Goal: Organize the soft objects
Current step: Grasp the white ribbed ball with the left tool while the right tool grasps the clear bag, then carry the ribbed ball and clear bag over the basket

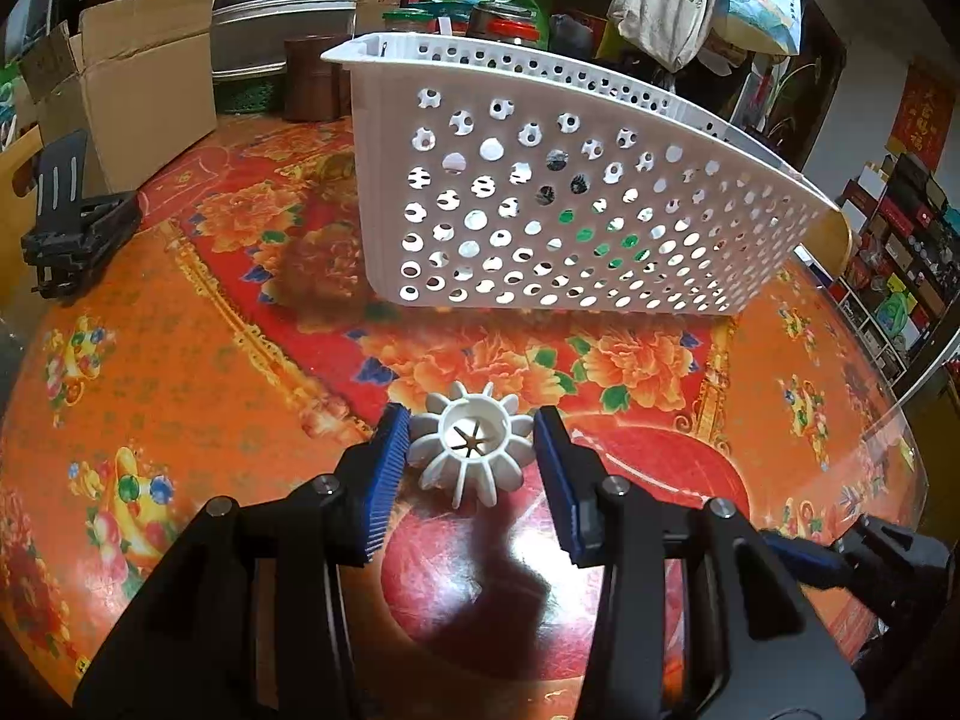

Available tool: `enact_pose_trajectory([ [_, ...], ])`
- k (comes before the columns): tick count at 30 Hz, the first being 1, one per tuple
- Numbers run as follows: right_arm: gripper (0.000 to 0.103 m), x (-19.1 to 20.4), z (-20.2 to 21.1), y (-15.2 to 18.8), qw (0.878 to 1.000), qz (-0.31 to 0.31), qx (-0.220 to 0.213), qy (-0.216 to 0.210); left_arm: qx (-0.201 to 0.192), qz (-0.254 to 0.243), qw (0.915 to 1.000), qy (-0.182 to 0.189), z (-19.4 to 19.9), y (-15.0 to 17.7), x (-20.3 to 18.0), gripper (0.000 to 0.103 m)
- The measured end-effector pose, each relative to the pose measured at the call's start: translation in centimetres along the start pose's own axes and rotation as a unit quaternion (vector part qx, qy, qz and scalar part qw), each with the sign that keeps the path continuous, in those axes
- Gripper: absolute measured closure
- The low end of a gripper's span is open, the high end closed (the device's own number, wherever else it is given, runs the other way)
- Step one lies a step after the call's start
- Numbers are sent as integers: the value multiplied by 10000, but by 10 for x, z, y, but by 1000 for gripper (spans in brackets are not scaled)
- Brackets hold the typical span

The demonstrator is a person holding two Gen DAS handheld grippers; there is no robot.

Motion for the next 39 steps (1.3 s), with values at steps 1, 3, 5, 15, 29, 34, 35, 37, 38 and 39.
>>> enact_pose_trajectory([
  [1,54,-2,5,0,10000,-14,-27,18,-32,-7,10000,7,2,0,-1,62],
  [3,54,-6,11,0,9999,-48,-80,53,-131,-46,9999,-1,7,-1,-3,62],
  [5,54,-9,17,-1,9998,-59,-147,77,-292,-119,9993,-224,14,-3,-4,62],
  [15,54,-31,41,-20,9983,-120,-484,285,-506,-253,9981,-229,53,-7,-20,62],
  [29,54,-54,88,-75,9934,-117,-990,562,-977,-475,9938,-254,122,-36,-43,62],
  [34,54,-55,98,-94,9925,-80,-1072,581,-1101,-577,9920,-221,141,-50,-56,62],
  [35,54,-56,100,-97,9924,-79,-1084,578,-1107,-581,9919,-199,143,-54,-58,62],
  [37,54,-57,103,-105,9920,-79,-1118,579,-1118,-591,9918,-170,147,-61,-61,62],
  [38,54,-58,105,-109,9918,-83,-1142,573,-1124,-599,9917,-168,148,-65,-62,62],
  [39,54,-58,107,-113,9916,-84,-1159,569,-1131,-599,9916,-171,150,-69,-64,62],
])
Point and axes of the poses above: each gripper's, at about its wrist camera, not at the fingertips, and z roughly against the way its jaws point, x to its left, y to its underside, the point moved 8 cm from there along -z, roughly the way its jaws point, and after that the axes turned 7 degrees about -y, right-handed, at the moved point
